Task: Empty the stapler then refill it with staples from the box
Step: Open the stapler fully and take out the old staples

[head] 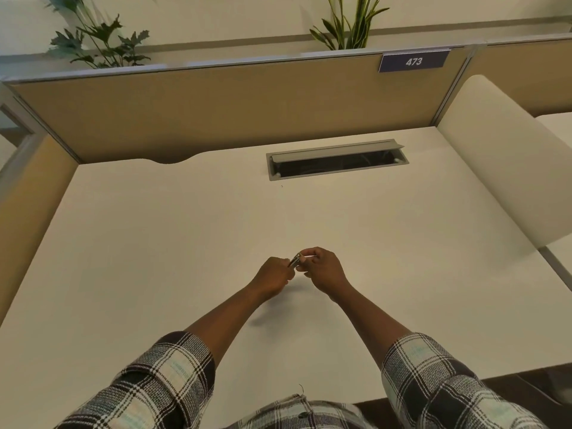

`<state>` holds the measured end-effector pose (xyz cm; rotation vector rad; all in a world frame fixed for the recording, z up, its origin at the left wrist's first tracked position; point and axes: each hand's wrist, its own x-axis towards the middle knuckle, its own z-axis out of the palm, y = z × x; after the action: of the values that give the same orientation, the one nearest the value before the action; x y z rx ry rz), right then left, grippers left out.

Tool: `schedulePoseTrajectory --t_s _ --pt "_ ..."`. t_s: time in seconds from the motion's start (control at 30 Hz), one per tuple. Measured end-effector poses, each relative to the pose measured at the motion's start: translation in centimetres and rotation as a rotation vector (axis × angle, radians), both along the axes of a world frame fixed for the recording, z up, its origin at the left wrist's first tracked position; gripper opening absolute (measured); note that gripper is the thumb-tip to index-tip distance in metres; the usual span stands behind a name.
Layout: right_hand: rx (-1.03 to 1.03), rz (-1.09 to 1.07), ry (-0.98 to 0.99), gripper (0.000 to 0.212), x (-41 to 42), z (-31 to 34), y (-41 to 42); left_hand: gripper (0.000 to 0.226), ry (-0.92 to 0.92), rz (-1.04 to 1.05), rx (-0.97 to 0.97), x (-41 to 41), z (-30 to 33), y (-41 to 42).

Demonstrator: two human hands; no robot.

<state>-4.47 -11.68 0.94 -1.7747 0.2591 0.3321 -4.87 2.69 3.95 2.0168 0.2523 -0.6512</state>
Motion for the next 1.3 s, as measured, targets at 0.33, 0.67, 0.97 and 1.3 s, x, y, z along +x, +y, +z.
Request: schedulePoseTrajectory --t_s 0.33,0.67,0.97,1.3 --pt "-0.208 0.053 -0.106 0.015 0.3 -0.6 -1.3 0.022 -0.143 -0.288 0.306 -0.3 -0.1 -0.9" --pt "-0.193 0.099 -0.099 0.013 1.1 -1.2 -2.4 0.034 0.045 0.054 0.008 0.6 -0.6 -2.0" --pt "-0.195 0.152 -0.117 0.013 1.7 -0.9 -2.9 0.027 0.021 0.117 0.026 1.9 -1.6 -2.4" --pt "-0.223 0.151 -0.143 0.012 2.1 -1.2 -2.9 0.020 -0.095 -0.040 0.034 1.6 -2.6 -1.6"
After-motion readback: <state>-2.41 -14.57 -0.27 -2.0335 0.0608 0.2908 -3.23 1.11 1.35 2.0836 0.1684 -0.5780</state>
